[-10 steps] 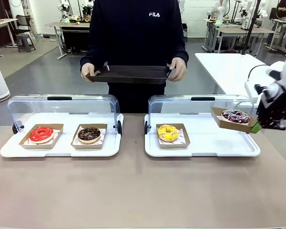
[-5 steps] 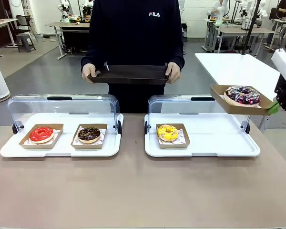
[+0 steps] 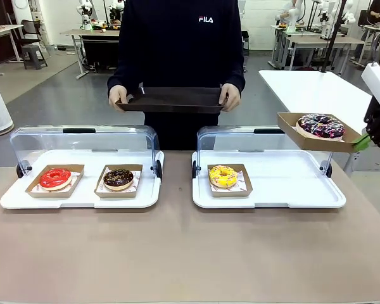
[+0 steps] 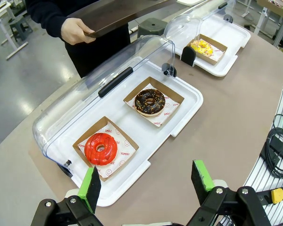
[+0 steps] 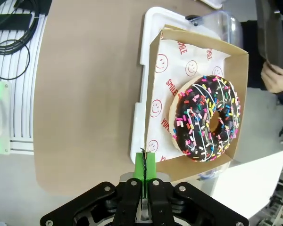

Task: Provide the desired donut to the person.
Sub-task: Place the picked Paper togo box onto the Handle tray extended by the person.

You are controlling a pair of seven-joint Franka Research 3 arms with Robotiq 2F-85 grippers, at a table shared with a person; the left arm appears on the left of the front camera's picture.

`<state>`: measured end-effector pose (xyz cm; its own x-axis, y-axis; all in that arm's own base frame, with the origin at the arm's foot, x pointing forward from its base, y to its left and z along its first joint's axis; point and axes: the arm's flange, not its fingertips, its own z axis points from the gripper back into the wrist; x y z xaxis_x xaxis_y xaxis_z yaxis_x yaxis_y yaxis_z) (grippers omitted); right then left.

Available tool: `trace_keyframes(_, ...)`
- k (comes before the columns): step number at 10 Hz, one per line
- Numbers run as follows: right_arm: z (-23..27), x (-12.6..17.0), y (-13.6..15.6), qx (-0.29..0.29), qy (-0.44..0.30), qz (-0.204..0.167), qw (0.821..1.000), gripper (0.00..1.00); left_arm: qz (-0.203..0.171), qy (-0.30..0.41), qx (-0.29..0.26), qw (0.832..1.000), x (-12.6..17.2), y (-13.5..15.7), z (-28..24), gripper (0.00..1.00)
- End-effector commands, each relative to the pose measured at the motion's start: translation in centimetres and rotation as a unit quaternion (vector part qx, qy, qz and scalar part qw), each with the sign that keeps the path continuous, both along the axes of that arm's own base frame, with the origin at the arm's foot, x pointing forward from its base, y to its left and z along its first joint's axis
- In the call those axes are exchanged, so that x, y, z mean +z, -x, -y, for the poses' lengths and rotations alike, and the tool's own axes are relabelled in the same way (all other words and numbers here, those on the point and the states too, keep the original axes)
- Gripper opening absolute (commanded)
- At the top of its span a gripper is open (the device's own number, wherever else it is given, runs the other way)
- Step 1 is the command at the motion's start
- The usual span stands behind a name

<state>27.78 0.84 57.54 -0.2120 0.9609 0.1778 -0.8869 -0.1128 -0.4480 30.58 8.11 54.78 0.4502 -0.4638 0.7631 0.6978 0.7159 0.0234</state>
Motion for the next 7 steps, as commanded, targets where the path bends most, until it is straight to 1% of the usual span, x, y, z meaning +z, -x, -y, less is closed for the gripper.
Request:
trace_keyframes(1, 0.06, -0.14, -0.13, -0.002, 0.01, -0.003, 1.0, 0.0, 0.002, 0.003, -0.002, 1.0, 0.0, 0.0, -0.04, 1.0)
trace_keyframes(7, 0.06, -0.14, -0.13, -0.002, 0.01, -0.003, 1.0, 0.0, 0.002, 0.003, -0.002, 1.0, 0.0, 0.0, -0.04, 1.0)
